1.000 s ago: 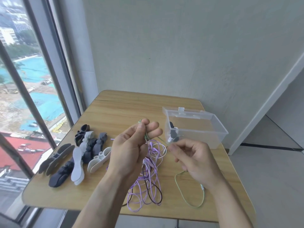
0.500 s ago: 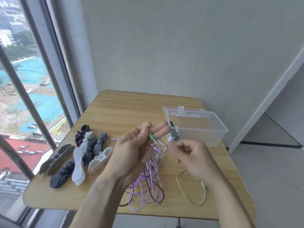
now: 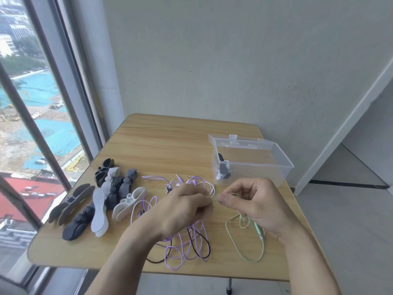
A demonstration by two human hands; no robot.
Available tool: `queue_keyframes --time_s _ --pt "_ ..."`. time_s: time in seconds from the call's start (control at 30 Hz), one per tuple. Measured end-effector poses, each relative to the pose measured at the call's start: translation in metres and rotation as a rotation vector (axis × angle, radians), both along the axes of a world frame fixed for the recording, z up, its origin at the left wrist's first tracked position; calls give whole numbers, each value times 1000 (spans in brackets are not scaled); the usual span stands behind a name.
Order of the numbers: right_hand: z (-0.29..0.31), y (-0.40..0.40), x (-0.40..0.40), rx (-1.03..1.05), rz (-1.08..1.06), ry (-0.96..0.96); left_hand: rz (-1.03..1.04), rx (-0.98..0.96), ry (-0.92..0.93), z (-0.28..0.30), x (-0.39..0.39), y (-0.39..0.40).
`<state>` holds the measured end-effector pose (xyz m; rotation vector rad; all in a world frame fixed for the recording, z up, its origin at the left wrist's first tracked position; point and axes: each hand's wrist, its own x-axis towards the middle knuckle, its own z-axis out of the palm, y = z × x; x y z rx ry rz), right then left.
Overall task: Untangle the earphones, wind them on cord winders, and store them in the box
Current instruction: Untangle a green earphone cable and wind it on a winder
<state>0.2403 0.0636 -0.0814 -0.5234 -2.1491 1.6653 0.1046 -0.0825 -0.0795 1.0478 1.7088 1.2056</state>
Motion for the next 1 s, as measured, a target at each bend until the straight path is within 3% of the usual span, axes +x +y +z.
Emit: queue_keyframes --time_s 0.07,0.1,0.2,0.23,0.43,0.63,0.73,0.83,0.9,0.93,1.0 --pt "-3 5 2 43 -33 -34 25 4 32 3 -2 -2" --pt "-4 9 4 79 -49 -60 91 54 -56 7 -3 -3" --pt "-7 23 12 171 -112 -116 352 309 -544 17 -9 -8" --pt "-6 26 14 168 -130 -118 419 396 -621 16 -13 -9" --pt "-6 28 19 109 -96 -123 600 691 -803 13 -25 -14" --pt "-3 20 19 104 144 -259 708 694 -614 3 -23 -6" --pt "0 14 17 73 308 -277 709 484 -308 -1 -19 -2" --pt "7 13 21 -51 363 -130 571 298 290 -5 -14 -2" --pt "8 17 24 -190 292 66 402 179 556 -2 -8 -7" --pt "8 21 25 -287 248 192 317 134 580 0 -5 -8" --pt "8 28 24 -443 152 364 165 123 407 6 1 -10"
